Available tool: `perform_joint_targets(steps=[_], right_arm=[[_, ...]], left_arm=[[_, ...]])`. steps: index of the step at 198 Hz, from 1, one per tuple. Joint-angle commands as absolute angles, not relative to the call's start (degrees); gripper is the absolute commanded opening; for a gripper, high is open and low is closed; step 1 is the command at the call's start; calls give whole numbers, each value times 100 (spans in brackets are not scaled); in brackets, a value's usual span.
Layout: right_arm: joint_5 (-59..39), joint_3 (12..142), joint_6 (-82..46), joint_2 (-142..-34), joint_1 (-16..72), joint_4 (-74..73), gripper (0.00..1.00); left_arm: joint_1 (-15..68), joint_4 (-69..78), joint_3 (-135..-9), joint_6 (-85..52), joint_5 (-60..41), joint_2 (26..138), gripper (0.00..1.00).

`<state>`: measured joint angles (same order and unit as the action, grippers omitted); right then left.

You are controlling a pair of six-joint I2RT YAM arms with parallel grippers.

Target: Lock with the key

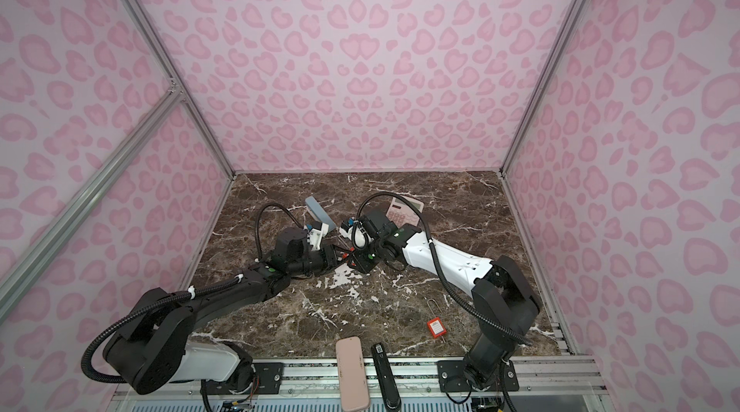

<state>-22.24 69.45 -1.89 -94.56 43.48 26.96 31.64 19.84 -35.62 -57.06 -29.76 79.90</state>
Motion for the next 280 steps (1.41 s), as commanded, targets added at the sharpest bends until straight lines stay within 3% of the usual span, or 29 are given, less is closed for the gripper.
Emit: perform_joint_targets(steps=[1,37,56,96,141,164,205,232,280], right_arm=[[-2230,6950,-114,-9405,4350,2547,39],[-2078,6876,-183,-9228,4303,2427,63],[-2076,6864,-483,-9081,4143,2353,69],[-2460,6367,-1593,-8515,3606,1377,74],[-3219,4635,-5529,-8263,2767,-2751,79],[-3507,4395,-6752,-8698,2779,-4146,79],[-3446,4065,-7959,-9266,3083,-6209,82],[-3422,4167,-8336,-9580,3350,-6715,87],[-3362,4411,-9003,-10196,3653,-7743,88]], left_arm=[[3173,2100,-3639,-5742,-2953,8016,22],[3164,2017,-3742,-5796,-2814,7943,14],[3151,1789,-3762,-5850,-2258,7759,11],[3066,2135,-3666,-6146,-1441,7423,11],[3041,2360,-3663,-6295,-605,7035,10],[3016,2533,-3694,-6415,-622,6987,10],[3015,2529,-3904,-6495,-741,6906,11],[3011,2496,-4008,-6523,-766,6870,12],[3006,2697,-4051,-6622,-1009,7022,12]])
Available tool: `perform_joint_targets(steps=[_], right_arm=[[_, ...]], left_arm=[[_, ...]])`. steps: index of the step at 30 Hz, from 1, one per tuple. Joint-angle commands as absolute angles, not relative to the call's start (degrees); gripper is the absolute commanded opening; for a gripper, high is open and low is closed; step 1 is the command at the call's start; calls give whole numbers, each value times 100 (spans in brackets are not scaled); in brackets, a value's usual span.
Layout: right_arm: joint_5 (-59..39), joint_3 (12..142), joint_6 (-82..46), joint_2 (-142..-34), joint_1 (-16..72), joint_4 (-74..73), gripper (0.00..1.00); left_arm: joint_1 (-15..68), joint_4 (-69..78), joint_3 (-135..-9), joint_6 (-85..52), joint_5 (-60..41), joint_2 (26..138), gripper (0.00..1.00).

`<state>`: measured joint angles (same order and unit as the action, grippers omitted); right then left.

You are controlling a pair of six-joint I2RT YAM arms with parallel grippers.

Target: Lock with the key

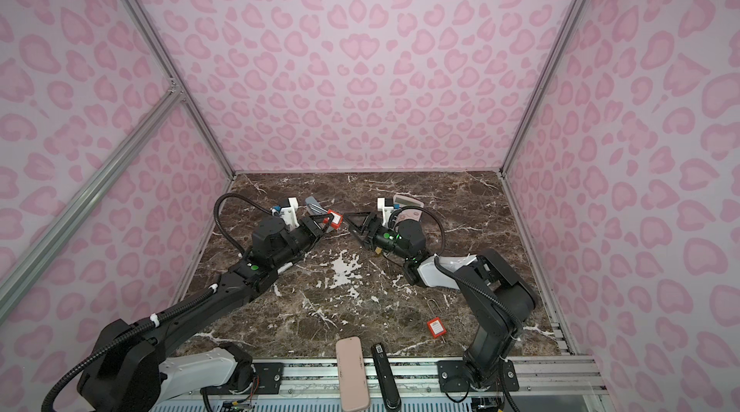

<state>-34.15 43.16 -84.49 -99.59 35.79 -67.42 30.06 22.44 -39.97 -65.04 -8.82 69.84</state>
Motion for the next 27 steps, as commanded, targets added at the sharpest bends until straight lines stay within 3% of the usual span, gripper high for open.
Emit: perform_joint_targets(steps=[1,16,27], right_arm=[[-3360,4416,-9019,-10209,3659,-7765,88],[-3336,4720,-9293,-10651,3780,-8295,87],[-3445,4887,-9492,-10872,3783,-8574,63]], left_arm=[[3006,2697,-4052,-6620,-1010,7022,12],[3006,2914,-4178,-6650,-1169,7102,12],[3008,2846,-4097,-6650,-1169,7093,12]])
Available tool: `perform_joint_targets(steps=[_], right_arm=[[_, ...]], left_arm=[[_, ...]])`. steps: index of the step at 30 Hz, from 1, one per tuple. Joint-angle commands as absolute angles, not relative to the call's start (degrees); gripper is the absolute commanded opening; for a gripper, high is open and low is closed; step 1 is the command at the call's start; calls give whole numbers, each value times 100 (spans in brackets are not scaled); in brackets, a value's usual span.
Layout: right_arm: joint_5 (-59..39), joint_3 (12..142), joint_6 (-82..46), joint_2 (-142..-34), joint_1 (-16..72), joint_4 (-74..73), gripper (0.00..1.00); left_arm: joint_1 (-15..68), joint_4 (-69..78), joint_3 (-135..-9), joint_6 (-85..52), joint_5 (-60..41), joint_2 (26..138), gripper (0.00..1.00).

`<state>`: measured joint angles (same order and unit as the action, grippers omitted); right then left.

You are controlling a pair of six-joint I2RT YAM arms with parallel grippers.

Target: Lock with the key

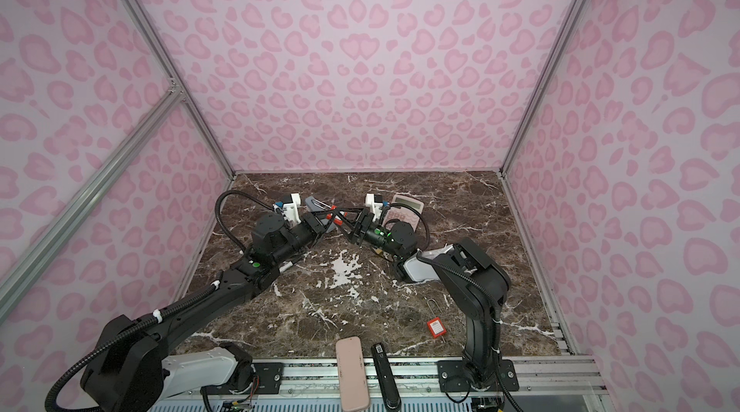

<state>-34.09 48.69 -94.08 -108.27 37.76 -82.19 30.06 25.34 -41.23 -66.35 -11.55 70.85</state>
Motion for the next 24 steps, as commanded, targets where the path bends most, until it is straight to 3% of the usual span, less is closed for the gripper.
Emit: perform_joint_targets(steps=[1,14,24], right_arm=[[-3454,4882,-9499,-10863,3779,-8572,61],[-3498,4806,-9440,-10767,3762,-8440,38],[-3475,4703,-9449,-10697,3666,-8467,39]], left_arm=[[3006,2853,-4094,-6650,-1169,7101,12],[2940,2838,-3988,-6650,-1169,7049,12],[2893,2852,-3897,-6650,-1169,6927,12]])
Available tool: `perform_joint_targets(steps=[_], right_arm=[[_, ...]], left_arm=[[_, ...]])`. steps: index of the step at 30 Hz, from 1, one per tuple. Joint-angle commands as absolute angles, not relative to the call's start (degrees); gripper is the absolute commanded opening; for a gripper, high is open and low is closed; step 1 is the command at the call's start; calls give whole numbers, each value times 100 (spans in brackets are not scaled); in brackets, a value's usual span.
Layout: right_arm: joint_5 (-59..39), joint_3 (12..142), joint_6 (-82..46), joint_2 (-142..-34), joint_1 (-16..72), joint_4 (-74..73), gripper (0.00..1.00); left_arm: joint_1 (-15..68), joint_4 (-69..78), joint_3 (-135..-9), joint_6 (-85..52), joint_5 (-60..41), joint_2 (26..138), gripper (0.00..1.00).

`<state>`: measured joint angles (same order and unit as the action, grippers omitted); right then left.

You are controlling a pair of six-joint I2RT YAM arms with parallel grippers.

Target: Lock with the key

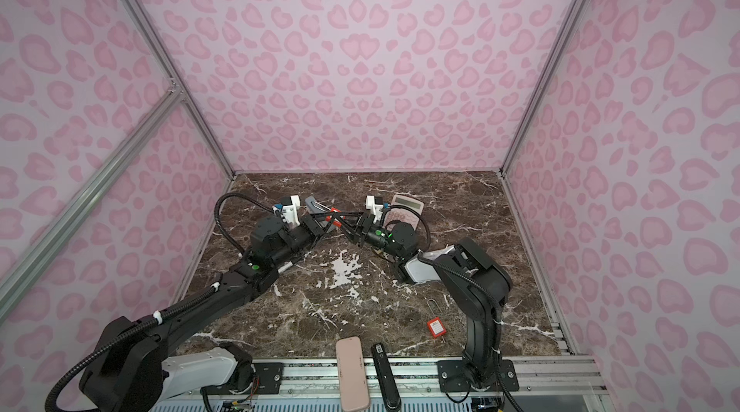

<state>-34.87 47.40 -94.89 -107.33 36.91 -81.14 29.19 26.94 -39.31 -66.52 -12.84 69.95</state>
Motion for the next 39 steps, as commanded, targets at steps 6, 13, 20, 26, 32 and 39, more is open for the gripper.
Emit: perform_joint_targets(steps=[6,13,20,26,32,39], right_arm=[[-3498,4711,-9458,-10705,3659,-8481,36],[-3498,4729,-9476,-10705,3654,-8482,18],[-3575,4654,-9538,-10587,3521,-8506,14],[-3683,4630,-9501,-10599,3491,-8450,12],[-3738,4656,-9524,-10586,3494,-8433,11],[-3998,4632,-9565,-10563,3530,-8336,9]], left_arm=[[2892,2857,-3878,-6650,-1169,6950,12],[2883,2806,-3867,-6650,-1169,6911,12],[2550,2273,-3788,-6313,-1177,6446,64],[2025,2196,-3462,-6049,-1283,5994,77],[1635,2133,-3427,-5959,-1485,5805,78],[1406,2427,-3699,-5822,-2137,6057,80]])
